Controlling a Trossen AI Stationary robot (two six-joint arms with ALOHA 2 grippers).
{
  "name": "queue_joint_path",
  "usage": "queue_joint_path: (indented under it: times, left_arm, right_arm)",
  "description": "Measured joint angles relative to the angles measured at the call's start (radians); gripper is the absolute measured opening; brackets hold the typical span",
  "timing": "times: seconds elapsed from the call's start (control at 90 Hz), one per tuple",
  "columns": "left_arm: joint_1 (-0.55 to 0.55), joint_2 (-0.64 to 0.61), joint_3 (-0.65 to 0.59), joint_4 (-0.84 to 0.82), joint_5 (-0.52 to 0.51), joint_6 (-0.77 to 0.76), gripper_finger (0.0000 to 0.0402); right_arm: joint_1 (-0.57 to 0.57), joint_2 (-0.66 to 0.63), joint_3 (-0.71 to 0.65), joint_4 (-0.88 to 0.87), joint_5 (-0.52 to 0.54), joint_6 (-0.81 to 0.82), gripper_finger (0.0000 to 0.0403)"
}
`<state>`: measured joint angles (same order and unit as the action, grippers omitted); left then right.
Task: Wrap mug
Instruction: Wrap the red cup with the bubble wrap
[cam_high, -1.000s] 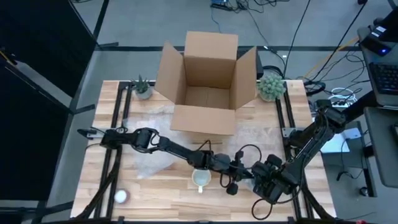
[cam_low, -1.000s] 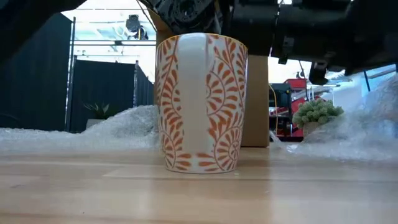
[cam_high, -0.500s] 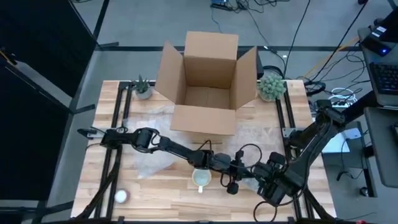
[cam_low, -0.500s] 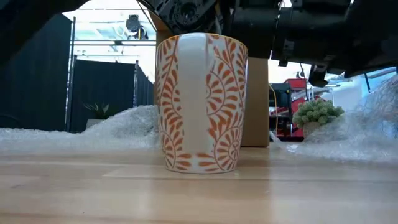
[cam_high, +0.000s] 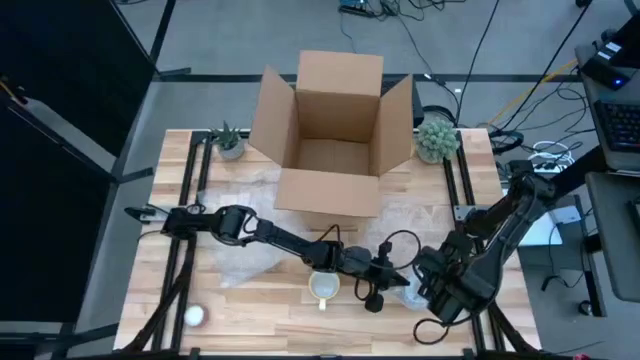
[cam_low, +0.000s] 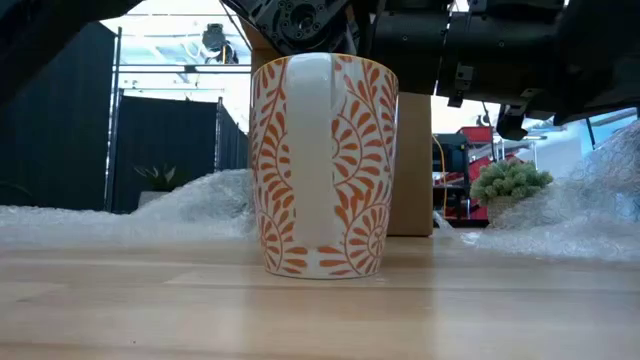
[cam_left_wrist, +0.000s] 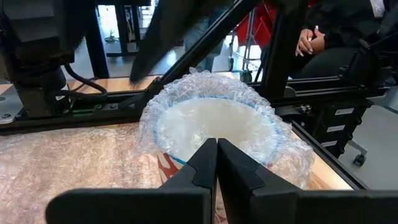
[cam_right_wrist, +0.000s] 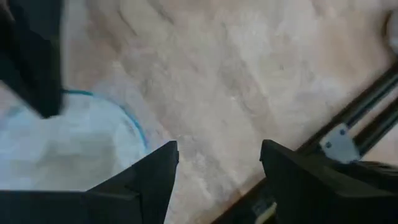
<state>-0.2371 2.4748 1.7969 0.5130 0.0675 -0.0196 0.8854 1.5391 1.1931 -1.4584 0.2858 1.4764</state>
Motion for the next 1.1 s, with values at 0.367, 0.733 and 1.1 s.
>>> queue_joint_path:
  times: [0.367,0.733,1.1]
  left_arm:
    - [-0.001,0.000,0.000,0.001,0.006,0.000,0.0000]
    - [0.001,0.001,0.000,0.003,-0.004,0.000,0.0000]
    - [0.001,0.001,-0.001,0.003,-0.003,0.000,0.0000]
  right_arm:
    - [0.008,-0.012,-0.055,0.155,-0.012,-0.042,0.0219]
    - [0.017,-0.045,0.005,0.139,-0.011,-0.012,0.0219]
    - [0.020,-0.033,-0.263,0.499,-0.003,0.069,0.0219]
